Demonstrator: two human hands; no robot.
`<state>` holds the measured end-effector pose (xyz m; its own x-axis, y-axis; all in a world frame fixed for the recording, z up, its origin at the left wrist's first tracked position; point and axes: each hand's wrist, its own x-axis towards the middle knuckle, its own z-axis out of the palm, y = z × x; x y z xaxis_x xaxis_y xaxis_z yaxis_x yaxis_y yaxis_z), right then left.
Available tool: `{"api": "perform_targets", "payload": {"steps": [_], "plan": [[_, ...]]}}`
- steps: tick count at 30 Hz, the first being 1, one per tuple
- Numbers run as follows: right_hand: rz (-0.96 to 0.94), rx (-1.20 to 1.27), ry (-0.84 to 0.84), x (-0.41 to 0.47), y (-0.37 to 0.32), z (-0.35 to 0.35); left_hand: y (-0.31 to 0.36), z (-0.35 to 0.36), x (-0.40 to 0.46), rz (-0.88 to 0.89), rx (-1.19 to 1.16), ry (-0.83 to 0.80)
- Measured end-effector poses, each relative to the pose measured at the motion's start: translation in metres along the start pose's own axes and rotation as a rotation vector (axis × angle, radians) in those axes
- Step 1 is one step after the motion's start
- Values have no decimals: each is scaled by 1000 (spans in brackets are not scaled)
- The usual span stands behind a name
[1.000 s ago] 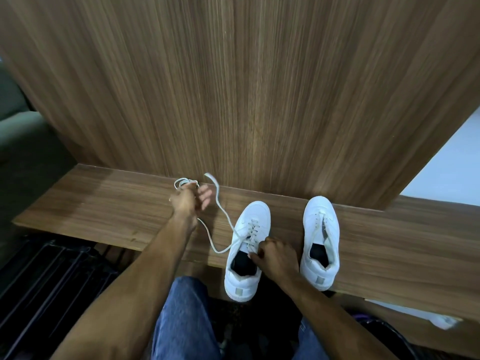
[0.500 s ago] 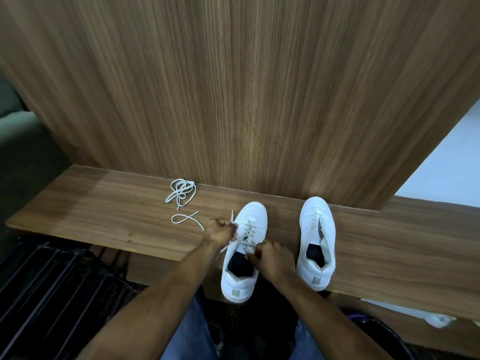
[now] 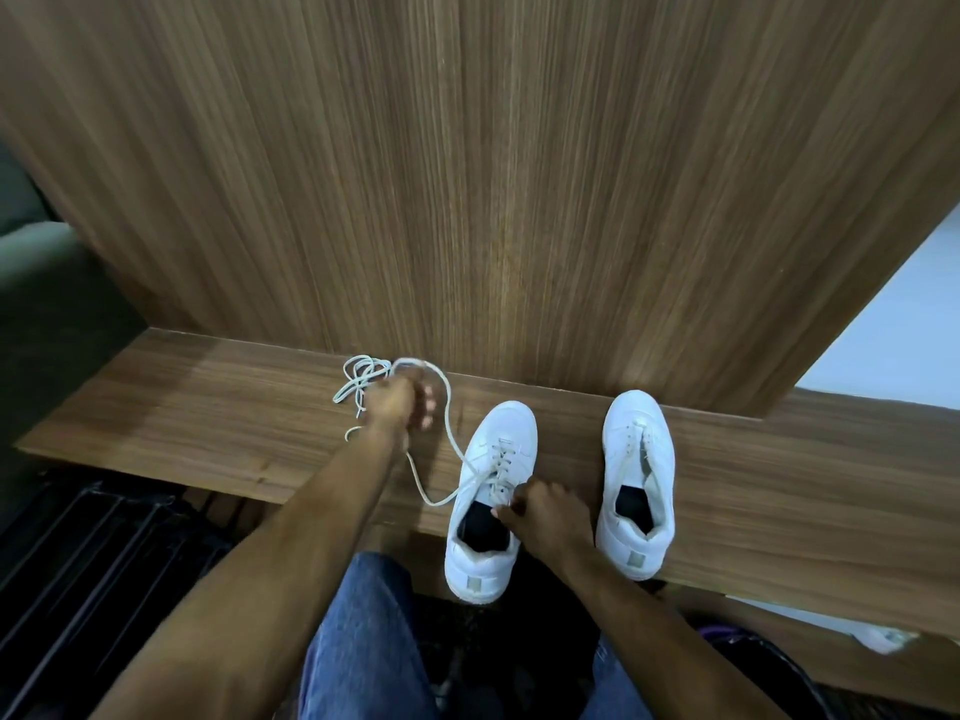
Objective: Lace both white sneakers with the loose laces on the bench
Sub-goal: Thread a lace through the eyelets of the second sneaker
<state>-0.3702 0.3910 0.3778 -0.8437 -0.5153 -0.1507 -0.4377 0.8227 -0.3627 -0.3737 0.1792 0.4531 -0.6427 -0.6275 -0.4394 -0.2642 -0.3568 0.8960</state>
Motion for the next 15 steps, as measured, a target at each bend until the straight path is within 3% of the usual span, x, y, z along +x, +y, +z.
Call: {"api": "perform_targets", "payload": {"steps": [3,6,11,15], "plan": [[1,-2,18,-1,-1,2,-61,-3,-7,-144,404,-160],[14,14,22,1,-2,2,-94,1,-19,-168,568,-243],[14,25,17,-1,-1,-1,-88,15,-18,-25,486,-169],[-17,3,19,-2,-1,-2,-54,18,-12,13,139,-55]]}}
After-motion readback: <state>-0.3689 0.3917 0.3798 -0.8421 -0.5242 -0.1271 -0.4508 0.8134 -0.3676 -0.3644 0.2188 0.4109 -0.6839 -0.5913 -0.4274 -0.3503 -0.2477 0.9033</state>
